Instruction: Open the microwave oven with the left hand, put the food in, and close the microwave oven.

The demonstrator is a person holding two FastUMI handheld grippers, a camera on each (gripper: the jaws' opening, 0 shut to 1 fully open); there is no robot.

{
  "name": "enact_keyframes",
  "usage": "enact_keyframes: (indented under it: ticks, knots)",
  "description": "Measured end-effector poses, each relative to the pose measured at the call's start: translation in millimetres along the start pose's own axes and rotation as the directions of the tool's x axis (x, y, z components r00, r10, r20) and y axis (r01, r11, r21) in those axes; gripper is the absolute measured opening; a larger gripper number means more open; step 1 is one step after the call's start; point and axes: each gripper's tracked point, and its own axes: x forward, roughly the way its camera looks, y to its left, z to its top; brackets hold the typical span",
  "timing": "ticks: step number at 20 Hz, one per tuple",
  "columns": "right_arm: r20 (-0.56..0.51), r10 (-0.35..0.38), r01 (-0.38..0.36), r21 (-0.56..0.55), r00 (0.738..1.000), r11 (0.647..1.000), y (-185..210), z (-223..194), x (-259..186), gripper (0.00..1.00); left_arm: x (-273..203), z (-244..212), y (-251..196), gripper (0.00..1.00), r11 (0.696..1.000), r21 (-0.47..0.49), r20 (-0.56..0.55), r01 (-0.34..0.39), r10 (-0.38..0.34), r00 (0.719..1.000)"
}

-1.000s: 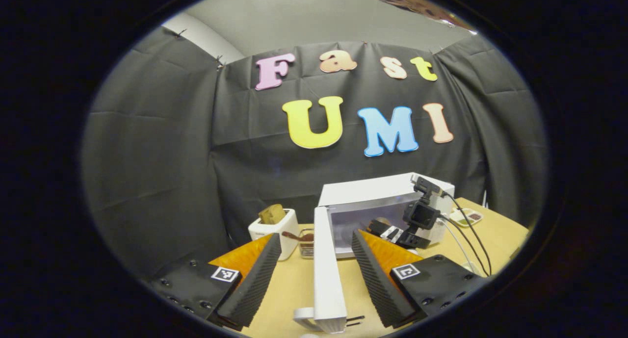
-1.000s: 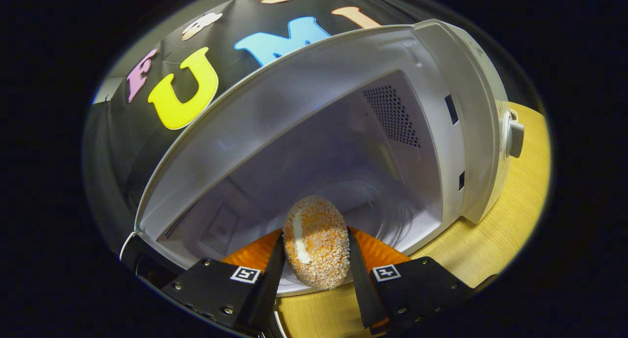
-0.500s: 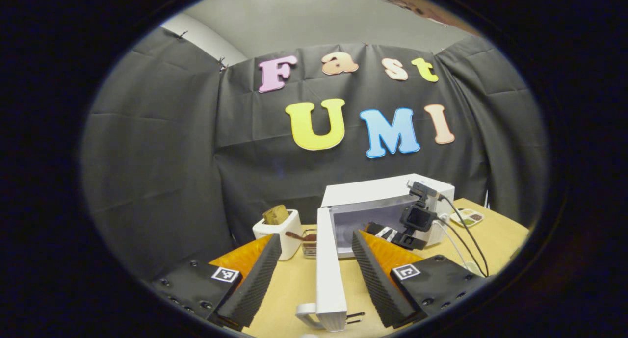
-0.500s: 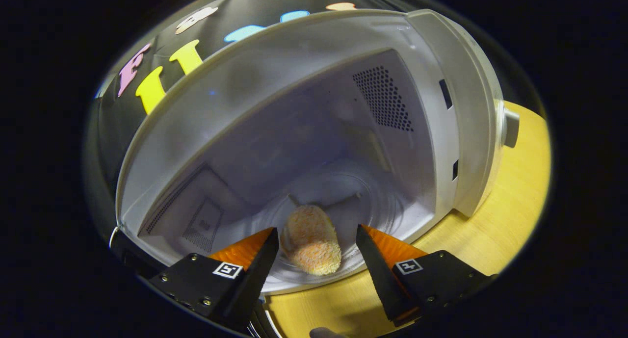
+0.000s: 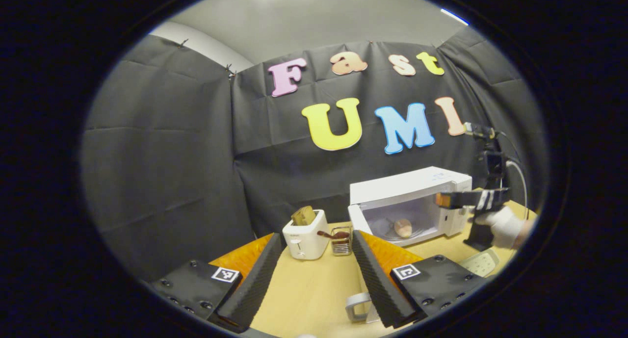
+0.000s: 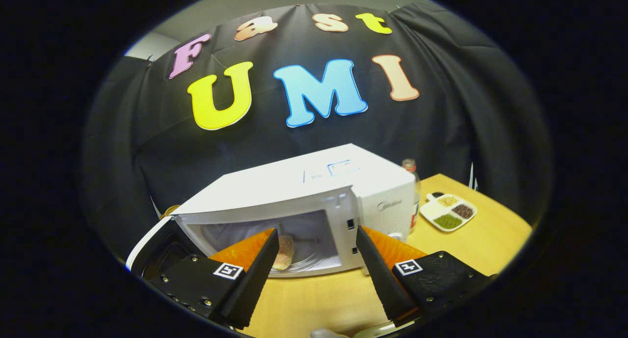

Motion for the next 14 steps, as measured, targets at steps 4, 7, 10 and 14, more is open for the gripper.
enact_keyframes:
  ticks: [4,7,10,14]
  knots:
    - [0.067,0.042,-0.035,-0.095,0.997,0.995,-30.9,46.3,-59.7,0.96,-6.1,-14.8,20.4,0.99,0.998,0.049,0.006,-0.030,0.030,1.000]
    - [0.094,0.091,-0.079,-0.124,0.991,0.989,-40.1,70.9,-100.2,0.96,-4.1,-41.5,20.7,1.00,0.999,0.025,-0.036,-0.028,0.029,0.999]
    - [0.116,0.086,-0.071,-0.132,0.990,0.989,-57.2,85.5,-134.3,0.98,2.1,-62.5,18.1,1.00,1.000,0.015,-0.045,-0.022,0.023,0.999]
    - [0.075,0.108,-0.100,-0.110,0.991,0.989,-64.3,83.9,-159.9,0.99,8.7,-103.7,13.9,0.98,0.999,0.041,-0.090,-0.012,0.015,0.996]
